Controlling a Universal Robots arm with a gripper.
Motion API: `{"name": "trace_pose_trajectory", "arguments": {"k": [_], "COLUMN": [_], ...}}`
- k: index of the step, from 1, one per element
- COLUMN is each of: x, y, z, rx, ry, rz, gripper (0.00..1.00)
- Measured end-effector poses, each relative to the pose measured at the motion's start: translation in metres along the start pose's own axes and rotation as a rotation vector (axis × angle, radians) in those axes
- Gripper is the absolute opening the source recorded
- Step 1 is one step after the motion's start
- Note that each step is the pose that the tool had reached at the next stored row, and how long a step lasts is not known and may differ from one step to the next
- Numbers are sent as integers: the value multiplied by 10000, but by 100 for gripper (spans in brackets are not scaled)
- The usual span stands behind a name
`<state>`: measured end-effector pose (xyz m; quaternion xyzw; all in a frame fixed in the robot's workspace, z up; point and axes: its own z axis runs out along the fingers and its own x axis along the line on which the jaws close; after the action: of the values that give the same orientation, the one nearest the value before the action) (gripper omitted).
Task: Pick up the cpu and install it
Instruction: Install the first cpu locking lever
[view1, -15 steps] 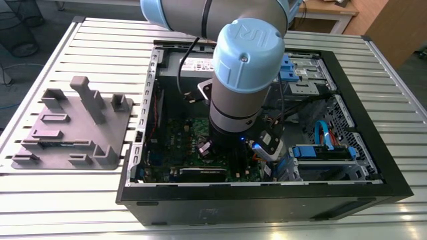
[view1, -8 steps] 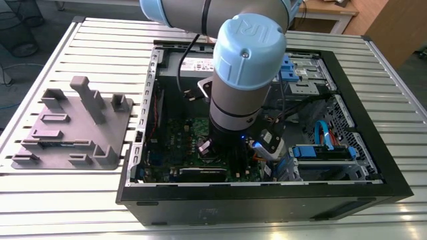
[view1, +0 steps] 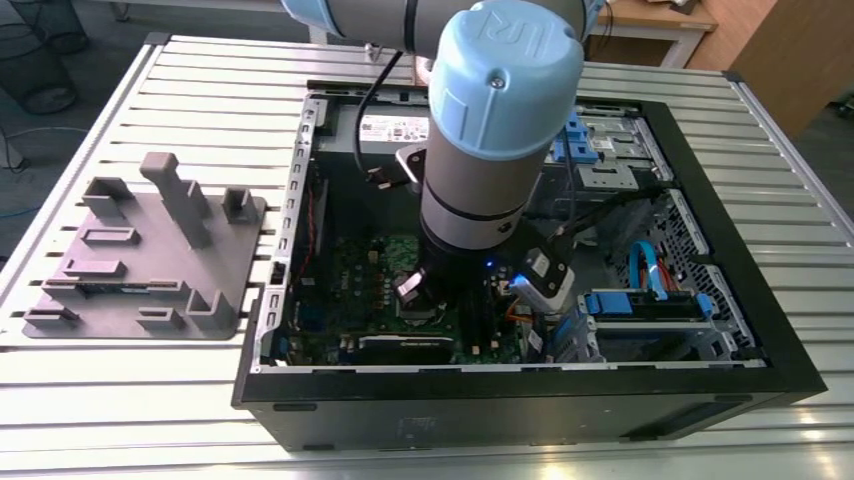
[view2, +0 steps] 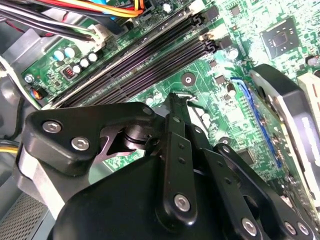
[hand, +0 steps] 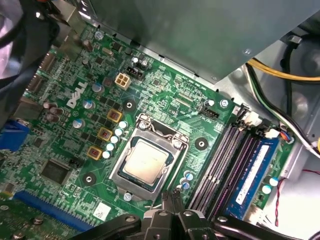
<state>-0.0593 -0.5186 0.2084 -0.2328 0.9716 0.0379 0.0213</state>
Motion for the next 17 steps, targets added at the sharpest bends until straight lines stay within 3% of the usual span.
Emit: {"name": "trace_pose_trajectory", "arguments": {"k": [7,17], "x": [7,204], "y": [6,153], "z": [-11,-8], "rx": [1,5], "ry": [-1,-9], "rz": [4,80], "gripper": [11,11]}}
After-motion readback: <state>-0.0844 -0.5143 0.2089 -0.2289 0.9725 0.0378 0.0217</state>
